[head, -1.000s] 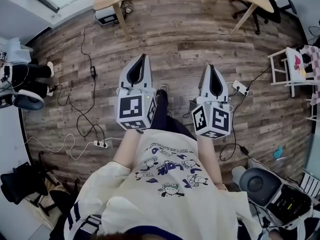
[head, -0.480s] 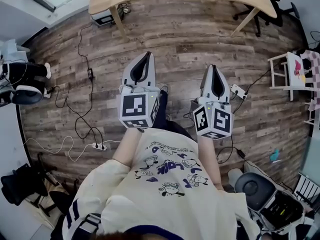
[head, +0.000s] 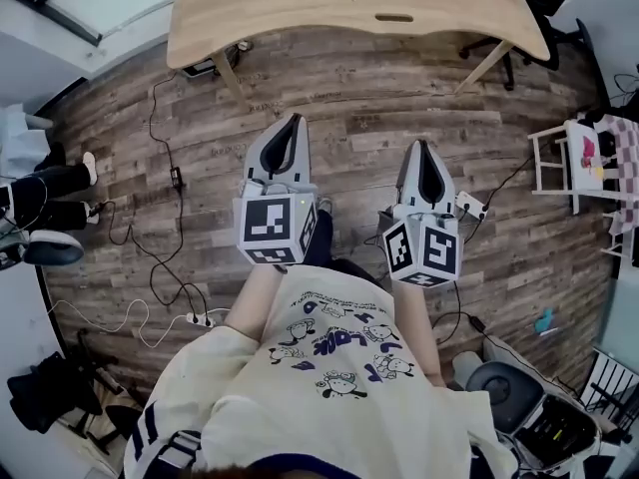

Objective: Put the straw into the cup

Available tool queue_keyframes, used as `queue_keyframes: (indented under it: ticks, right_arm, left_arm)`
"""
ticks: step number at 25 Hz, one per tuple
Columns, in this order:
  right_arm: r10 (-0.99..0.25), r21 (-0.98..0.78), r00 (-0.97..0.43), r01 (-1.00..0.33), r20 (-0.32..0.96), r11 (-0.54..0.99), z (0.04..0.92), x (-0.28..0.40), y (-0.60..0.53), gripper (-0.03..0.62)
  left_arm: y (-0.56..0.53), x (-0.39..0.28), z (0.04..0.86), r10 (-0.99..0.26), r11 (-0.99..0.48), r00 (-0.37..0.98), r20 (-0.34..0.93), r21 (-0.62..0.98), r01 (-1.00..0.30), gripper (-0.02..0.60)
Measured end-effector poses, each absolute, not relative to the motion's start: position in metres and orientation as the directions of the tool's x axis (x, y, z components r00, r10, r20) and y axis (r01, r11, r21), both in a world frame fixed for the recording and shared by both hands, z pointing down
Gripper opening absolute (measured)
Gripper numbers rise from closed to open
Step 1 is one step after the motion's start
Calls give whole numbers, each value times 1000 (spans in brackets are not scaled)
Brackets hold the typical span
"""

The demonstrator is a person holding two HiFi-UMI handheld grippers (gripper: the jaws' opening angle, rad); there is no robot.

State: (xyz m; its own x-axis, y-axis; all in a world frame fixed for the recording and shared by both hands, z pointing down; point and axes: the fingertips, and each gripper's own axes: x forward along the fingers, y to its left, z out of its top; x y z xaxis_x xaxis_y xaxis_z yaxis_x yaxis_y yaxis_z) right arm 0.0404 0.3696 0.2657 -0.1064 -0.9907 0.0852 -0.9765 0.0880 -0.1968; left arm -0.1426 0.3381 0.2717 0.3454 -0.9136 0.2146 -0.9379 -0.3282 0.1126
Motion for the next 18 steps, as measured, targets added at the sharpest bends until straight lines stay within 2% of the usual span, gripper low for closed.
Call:
queue_keyframes:
  ticks: [18]
  right_arm:
    - [-993,-166,-86,-983,83,71,262,22,288,-5]
  left_arm:
    - [251,-148,276,-893,-377,397,212,129,-917,23]
